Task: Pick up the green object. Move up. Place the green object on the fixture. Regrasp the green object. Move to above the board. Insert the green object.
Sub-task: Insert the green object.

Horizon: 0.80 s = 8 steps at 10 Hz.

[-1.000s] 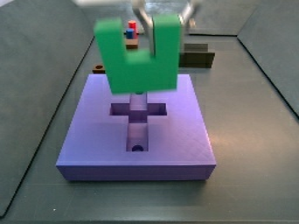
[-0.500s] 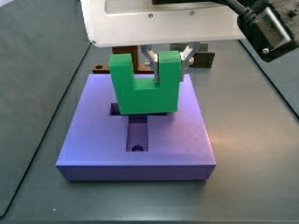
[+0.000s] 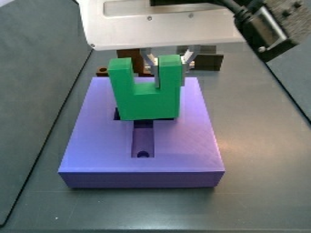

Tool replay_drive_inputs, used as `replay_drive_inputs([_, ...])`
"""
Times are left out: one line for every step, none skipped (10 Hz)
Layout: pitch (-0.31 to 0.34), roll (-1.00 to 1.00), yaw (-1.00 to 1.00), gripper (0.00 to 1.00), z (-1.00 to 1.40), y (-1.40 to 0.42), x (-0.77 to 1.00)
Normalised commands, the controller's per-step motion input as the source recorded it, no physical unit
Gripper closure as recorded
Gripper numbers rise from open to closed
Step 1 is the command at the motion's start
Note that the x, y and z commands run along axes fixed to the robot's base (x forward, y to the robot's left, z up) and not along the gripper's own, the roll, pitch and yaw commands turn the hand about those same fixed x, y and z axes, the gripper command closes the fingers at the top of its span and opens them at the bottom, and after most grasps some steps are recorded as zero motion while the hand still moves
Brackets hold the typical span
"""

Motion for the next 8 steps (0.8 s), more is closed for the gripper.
replay_drive_inputs([0.059, 0.06, 0.0, 1.0, -0.02, 0.0, 0.0])
replay_drive_inputs([0.057, 0.13, 0.0, 1.0, -0.1, 0.03, -0.07])
replay_drive_inputs([0.044, 0.09, 0.0, 1.0, -0.07, 0.02, -0.15])
replay_drive_inputs([0.051, 0.09, 0.0, 1.0, -0.03, 0.03, -0.21])
replay_drive_inputs([0.041, 0.08, 0.0, 1.0, -0.03, 0.0, -0.23])
replay_drive_inputs([0.02, 0.09, 0.0, 1.0, -0.08, 0.0, -0.09])
replay_drive_inputs([0.0, 0.09, 0.0, 1.0, -0.15, -0.07, -0.08])
replay_drive_inputs([0.0, 0.06, 0.0, 1.0, -0.18, -0.17, 0.0])
